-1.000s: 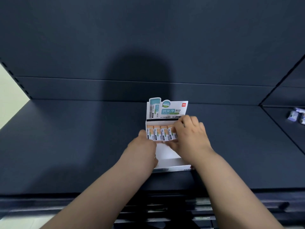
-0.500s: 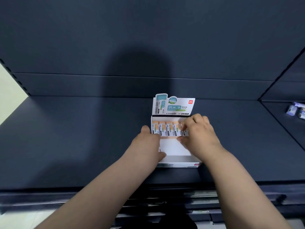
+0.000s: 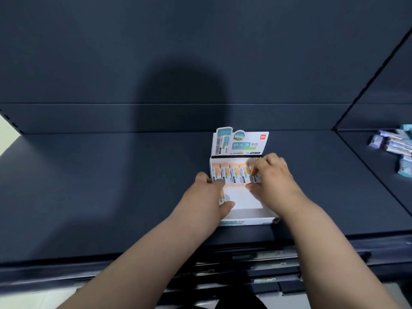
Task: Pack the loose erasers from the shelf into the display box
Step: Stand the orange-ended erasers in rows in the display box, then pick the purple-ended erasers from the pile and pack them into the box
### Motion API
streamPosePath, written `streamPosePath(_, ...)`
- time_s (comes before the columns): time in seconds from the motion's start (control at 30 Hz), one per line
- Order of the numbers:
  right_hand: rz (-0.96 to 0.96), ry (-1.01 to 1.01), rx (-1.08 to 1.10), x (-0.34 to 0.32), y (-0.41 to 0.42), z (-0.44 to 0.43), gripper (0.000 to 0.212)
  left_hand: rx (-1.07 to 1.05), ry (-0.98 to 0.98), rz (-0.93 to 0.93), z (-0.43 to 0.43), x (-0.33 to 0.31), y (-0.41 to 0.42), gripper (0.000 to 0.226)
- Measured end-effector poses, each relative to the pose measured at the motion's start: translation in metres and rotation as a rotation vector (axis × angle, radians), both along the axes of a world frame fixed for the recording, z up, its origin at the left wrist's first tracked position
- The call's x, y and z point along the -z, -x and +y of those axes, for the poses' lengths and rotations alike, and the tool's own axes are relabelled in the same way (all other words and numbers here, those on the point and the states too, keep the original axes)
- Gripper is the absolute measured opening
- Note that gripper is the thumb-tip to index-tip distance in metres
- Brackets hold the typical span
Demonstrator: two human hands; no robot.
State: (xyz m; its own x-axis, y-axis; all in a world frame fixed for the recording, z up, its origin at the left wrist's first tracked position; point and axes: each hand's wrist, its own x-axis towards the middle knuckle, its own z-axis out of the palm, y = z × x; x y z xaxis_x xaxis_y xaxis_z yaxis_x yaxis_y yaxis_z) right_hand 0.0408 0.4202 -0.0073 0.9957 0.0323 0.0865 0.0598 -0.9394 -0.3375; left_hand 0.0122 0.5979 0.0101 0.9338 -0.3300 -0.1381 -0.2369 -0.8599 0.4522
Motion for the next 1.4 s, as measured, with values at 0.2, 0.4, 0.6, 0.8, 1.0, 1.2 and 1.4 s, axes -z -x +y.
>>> streamPosePath(0.2, -0.114, -0.056, -0.074, -0.02, 0.007, -0.027, 0.033, -0.04, -0.204, -0.398, -0.022, -0.015, 0.002, 0.055)
streamPosePath(0.4, -0.104, -0.028, -0.113, -0.039, 0.033, -0.107, 0.051, 0.145, -0.135, -0.44, -0.107, -0.026, 0.009, 0.051)
streamPosePath(0.6, -0.015, -0.012, -0.048, -0.039, 0.078, -0.219, 0.063, 0.227, -0.124, -0.428, -0.211, -0.015, 0.028, 0.055)
streamPosePath(0.8, -0.003, -0.006, 0.02, -0.032, 0.12, -0.317, 0.066, 0.273, -0.097, -0.445, -0.309, -0.006, 0.046, 0.06)
streamPosePath(1.0, -0.065, -0.025, 0.041, -0.03, 0.139, -0.362, 0.064, 0.283, -0.074, -0.432, -0.353, -0.001, 0.055, 0.063)
streamPosePath(1.2, -0.067, -0.044, 0.05, -0.023, 0.134, -0.364, 0.068, 0.312, -0.07, -0.435, -0.365, 0.0, 0.046, 0.065)
streamPosePath(1.4, -0.082, -0.027, 0.089, -0.036, 0.115, -0.368, 0.07, 0.337, -0.027, -0.466, -0.37, -0.009, 0.02, 0.065)
